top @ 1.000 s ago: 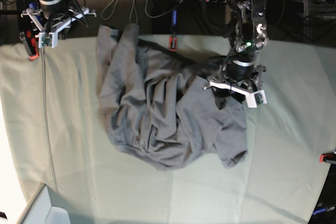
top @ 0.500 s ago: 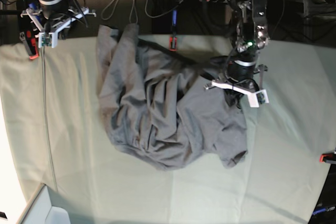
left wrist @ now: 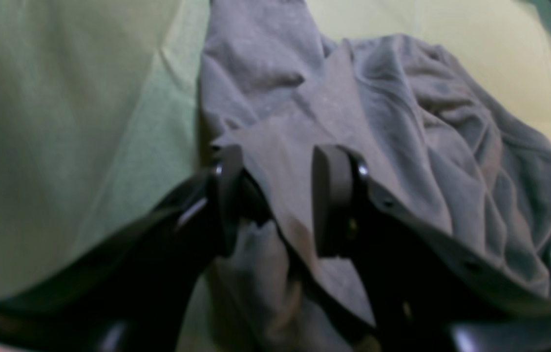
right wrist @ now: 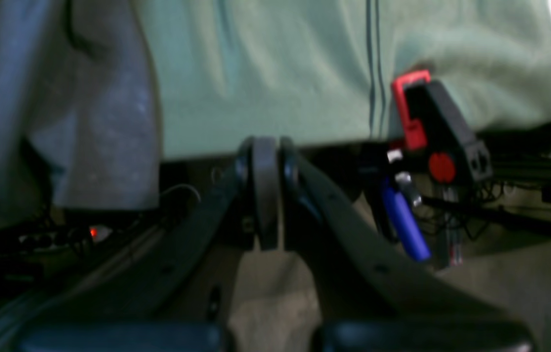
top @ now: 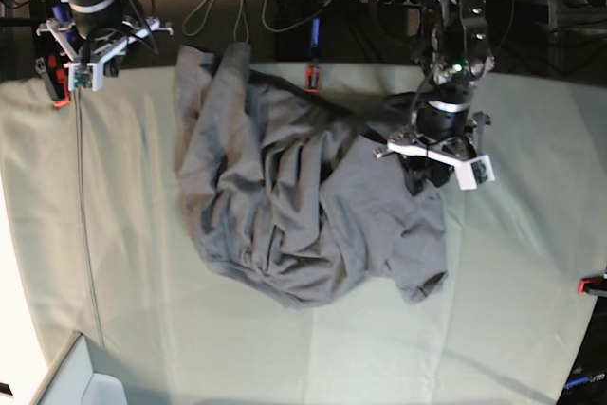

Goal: Layout the t-shirt on the table in an organized manner, then fold the t-shirt properly
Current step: 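Grasp a fold of the grey t-shirt with the left gripper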

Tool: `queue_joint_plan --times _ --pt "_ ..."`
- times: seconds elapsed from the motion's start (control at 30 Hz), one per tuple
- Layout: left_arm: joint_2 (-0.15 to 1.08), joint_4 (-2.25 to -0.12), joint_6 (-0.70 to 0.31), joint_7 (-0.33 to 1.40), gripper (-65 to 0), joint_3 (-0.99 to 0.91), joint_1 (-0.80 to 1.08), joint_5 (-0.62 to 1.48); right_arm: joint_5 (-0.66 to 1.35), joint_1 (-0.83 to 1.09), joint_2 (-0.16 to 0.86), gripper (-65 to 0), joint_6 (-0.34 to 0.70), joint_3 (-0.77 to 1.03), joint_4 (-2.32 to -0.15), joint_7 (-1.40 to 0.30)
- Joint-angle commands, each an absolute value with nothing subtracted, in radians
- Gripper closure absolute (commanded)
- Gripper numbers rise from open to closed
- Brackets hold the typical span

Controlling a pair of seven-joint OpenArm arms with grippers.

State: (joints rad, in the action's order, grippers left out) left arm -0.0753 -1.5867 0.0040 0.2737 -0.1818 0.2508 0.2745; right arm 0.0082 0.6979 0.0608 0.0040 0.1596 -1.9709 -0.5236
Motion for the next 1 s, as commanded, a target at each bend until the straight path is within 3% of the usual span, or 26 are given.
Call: queue_joint_plan --times 0.0,0.97 --pt "-0.077 -1.604 -0.002 0.251 -23.4 -0.182 0.237 0.278 0.008 0.707 0.065 0.0 0.007 0.163 -1.988 -0.506" --pt "-0.076 -1.531 -0.001 0.251 -23.5 -0.263 0.196 0.375 0.008 0.702 0.067 0.0 0.007 0.163 -1.988 -0.506"
